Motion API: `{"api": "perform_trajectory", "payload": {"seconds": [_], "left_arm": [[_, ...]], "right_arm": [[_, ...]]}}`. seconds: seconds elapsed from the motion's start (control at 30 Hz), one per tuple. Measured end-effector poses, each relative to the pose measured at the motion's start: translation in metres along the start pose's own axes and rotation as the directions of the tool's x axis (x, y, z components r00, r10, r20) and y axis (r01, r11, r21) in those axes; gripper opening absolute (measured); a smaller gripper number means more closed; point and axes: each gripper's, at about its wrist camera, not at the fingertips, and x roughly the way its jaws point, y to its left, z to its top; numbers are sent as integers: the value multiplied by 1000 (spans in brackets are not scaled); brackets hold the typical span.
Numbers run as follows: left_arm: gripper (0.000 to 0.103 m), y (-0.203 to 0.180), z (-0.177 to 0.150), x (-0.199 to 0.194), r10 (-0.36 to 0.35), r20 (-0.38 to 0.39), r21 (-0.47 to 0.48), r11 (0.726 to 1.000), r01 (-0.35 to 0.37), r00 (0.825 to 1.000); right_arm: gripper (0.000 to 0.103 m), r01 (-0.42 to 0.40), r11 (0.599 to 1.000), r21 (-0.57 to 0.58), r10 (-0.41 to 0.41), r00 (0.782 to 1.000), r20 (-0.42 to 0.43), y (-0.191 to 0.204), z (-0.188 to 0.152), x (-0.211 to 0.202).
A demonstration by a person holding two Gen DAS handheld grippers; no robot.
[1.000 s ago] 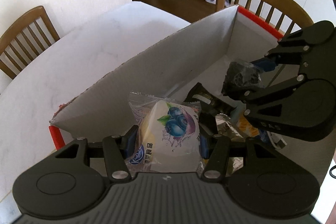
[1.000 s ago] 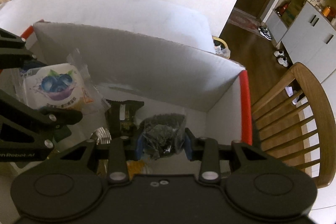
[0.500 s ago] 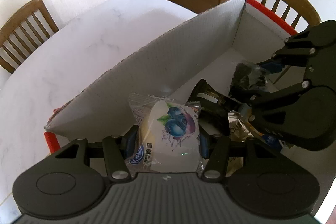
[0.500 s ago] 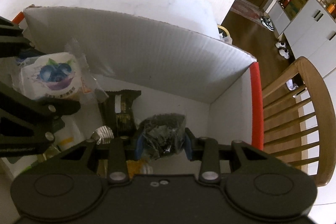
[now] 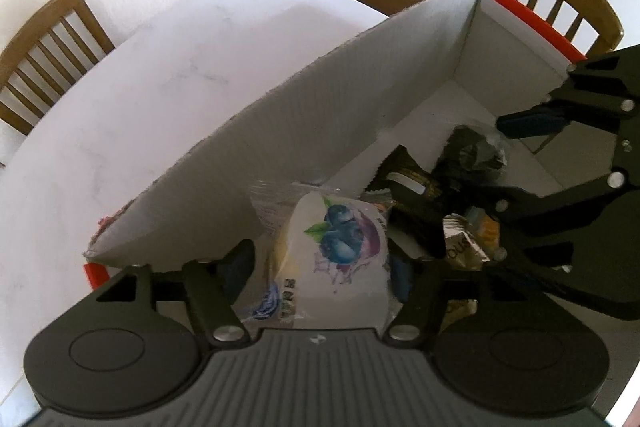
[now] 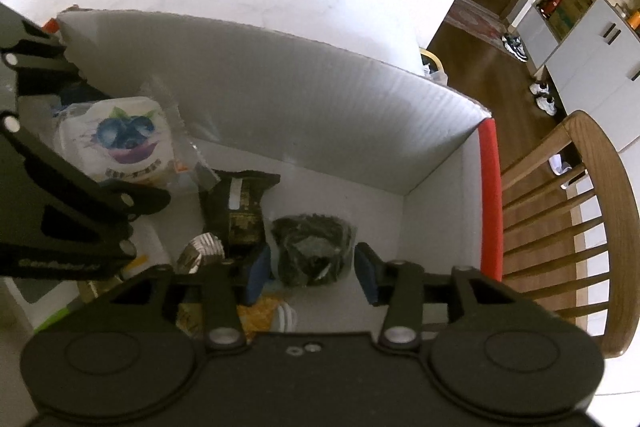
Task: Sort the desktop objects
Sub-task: 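Lower into the box and open the right gripper while the left releases the bread bag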
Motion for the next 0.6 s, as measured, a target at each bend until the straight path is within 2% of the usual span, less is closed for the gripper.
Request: {"api": "perform_trajectory", "payload": {"seconds": [0.2, 0.27, 0.3, 0.6], "left_arm": [[81, 2, -7, -12, -2, 44, -10, 1000, 3, 999], [81, 3, -9, -17, -5, 57, -15, 1000, 6, 998], [81, 19, -5, -23, -10, 62, -20, 1000, 12, 998], [81, 21, -12, -46, -24, 139, -46, 998, 30, 990]], "right_arm": [[59, -1, 1000, -13, 1, 1000, 26, -1, -3, -9], [63, -2, 1000, -16, 3, 999, 39, -3, -6, -14], [64, -5, 1000, -13, 5, 999, 44, -4, -6, -17], [64, -28, 1000, -13, 29, 996, 84, -8, -17, -42]]}}
